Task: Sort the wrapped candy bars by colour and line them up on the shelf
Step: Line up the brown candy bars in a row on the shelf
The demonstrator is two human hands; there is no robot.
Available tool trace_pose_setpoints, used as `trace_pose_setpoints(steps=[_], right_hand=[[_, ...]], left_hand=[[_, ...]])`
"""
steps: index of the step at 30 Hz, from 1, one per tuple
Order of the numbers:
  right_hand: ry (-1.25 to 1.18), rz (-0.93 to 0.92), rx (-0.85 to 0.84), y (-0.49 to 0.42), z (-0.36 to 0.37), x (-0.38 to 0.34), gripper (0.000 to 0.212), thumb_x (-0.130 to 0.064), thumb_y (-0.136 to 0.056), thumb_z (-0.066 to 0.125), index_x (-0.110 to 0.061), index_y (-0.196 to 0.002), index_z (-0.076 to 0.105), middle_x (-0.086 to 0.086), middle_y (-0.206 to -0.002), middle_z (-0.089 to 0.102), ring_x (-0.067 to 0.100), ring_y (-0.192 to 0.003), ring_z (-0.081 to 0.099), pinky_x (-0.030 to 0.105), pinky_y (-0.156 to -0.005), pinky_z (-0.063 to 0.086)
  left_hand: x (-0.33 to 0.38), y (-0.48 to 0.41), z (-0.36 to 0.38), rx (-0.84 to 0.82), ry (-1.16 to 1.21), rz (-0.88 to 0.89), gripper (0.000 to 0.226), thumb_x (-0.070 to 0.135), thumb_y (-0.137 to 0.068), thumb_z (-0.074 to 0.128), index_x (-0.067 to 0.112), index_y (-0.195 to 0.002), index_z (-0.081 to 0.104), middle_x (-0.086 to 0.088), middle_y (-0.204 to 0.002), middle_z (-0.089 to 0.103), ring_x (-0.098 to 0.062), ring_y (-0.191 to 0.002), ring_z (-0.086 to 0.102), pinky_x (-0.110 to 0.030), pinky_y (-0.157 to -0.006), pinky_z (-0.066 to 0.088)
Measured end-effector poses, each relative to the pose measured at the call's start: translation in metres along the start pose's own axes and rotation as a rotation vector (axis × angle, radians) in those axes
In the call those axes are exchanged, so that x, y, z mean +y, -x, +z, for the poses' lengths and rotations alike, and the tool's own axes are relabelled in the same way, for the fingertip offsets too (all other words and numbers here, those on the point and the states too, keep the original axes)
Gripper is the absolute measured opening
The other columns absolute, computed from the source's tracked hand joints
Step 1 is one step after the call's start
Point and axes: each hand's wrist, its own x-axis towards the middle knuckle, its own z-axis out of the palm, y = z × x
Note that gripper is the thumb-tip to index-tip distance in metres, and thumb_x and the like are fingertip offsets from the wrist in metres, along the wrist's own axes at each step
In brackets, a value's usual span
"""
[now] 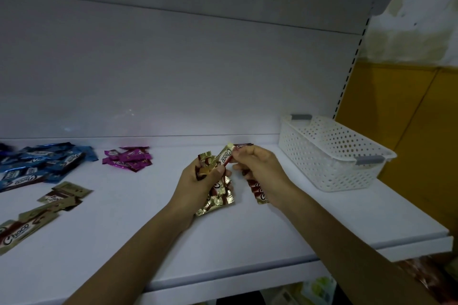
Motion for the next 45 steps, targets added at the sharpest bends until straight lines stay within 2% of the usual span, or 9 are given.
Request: trace_pose_setpoints(steps=[5, 7, 11, 14, 21, 27, 32, 40, 45], right_hand=[[-0.135, 0.102, -0.044, 0.002, 0.002, 0.006, 0.019, -0.021, -0.081, 0.073, -0.018, -0.099, 0.067, -0.005, -0.091, 0.072, 0.008, -0.086, 0.065, 0.023, -0.065, 0.04], [-0.147, 0.12, -0.056, 0.003, 0.003, 0.006, 0.014, -0.017, -0.081, 0.072, -0.017, -0.094, 0.067, -0.005, -0.087, 0.072, 0.008, -0.084, 0.065, 0.024, -0.066, 0.039], [-0.203, 0.091, 0.03, 0.006, -0.003, 0.001, 0.006, -0.013, -0.084, 0.068, -0.016, -0.088, 0.07, -0.001, -0.085, 0.073, 0.011, -0.082, 0.064, 0.024, -0.07, 0.045], [-0.114, -0.028, 0.119, 0.011, -0.025, -0.011, 0.01, -0.016, -0.088, 0.064, -0.016, -0.097, 0.069, -0.004, -0.081, 0.074, 0.009, -0.069, 0.068, 0.017, -0.057, 0.05], [0.608, -0.189, -0.106, 0.028, -0.088, 0.002, 0.009, -0.011, -0.078, 0.075, -0.018, -0.084, 0.073, -0.005, -0.077, 0.069, -0.002, -0.064, 0.061, 0.01, -0.06, 0.046], [0.925, -0.296, -0.139, 0.029, -0.085, 0.025, 0.013, -0.025, -0.08, 0.075, -0.023, -0.093, 0.077, -0.006, -0.09, 0.064, 0.012, -0.091, 0.057, 0.039, -0.087, 0.042], [1.02, -0.381, -0.076, 0.026, -0.079, 0.029, 0.012, -0.033, -0.081, 0.072, -0.031, -0.093, 0.075, -0.015, -0.088, 0.056, 0.006, -0.09, 0.046, 0.031, -0.082, 0.026], [0.981, -0.386, -0.055, 0.026, -0.077, 0.031, 0.007, -0.029, -0.079, 0.075, -0.024, -0.084, 0.073, -0.006, -0.094, 0.063, 0.01, -0.092, 0.049, 0.037, -0.089, 0.037], [0.843, -0.391, -0.026, 0.03, -0.081, 0.028, 0.005, -0.019, -0.079, 0.075, -0.016, -0.083, 0.073, -0.003, -0.086, 0.064, 0.014, -0.085, 0.053, 0.034, -0.079, 0.043]], left_hand=[[-0.001, 0.002, 0.001, -0.031, -0.038, 0.022, 0.015, 0.012, -0.089, 0.064, 0.015, -0.104, 0.062, -0.002, -0.087, 0.074, -0.011, -0.069, 0.068, -0.02, -0.056, 0.051], [0.0, 0.003, 0.002, -0.054, -0.085, 0.054, 0.014, 0.013, -0.089, 0.065, 0.016, -0.102, 0.063, 0.002, -0.084, 0.073, -0.006, -0.071, 0.067, -0.017, -0.059, 0.049], [0.0, 0.004, 0.004, -0.067, -0.125, 0.059, 0.013, 0.014, -0.087, 0.066, 0.018, -0.099, 0.063, -0.005, -0.09, 0.074, -0.013, -0.077, 0.069, -0.024, -0.067, 0.055], [0.002, 0.006, 0.005, -0.068, -0.036, -0.019, 0.017, 0.009, -0.088, 0.065, 0.014, -0.104, 0.061, -0.005, -0.089, 0.075, -0.018, -0.076, 0.072, -0.027, -0.06, 0.056], [0.002, 0.007, 0.008, -0.054, -0.032, -0.048, 0.021, 0.009, -0.087, 0.067, 0.015, -0.106, 0.06, -0.006, -0.09, 0.075, -0.021, -0.077, 0.073, -0.03, -0.059, 0.058], [0.003, 0.008, 0.009, -0.064, -0.007, -0.053, 0.019, 0.009, -0.085, 0.067, 0.013, -0.103, 0.06, -0.009, -0.089, 0.074, -0.018, -0.073, 0.073, -0.027, -0.054, 0.056], [0.003, 0.008, 0.01, -0.069, 0.02, -0.065, 0.019, 0.008, -0.086, 0.066, 0.015, -0.102, 0.06, -0.007, -0.087, 0.074, -0.018, -0.07, 0.072, -0.029, -0.052, 0.056], [0.002, 0.007, 0.009, -0.065, -0.027, -0.046, 0.018, 0.01, -0.085, 0.067, 0.018, -0.1, 0.061, -0.007, -0.088, 0.074, -0.019, -0.073, 0.073, -0.031, -0.055, 0.057], [0.002, 0.006, 0.009, -0.054, -0.043, -0.036, 0.019, 0.012, -0.084, 0.068, 0.018, -0.101, 0.061, -0.004, -0.087, 0.074, -0.016, -0.074, 0.073, -0.027, -0.055, 0.056]])
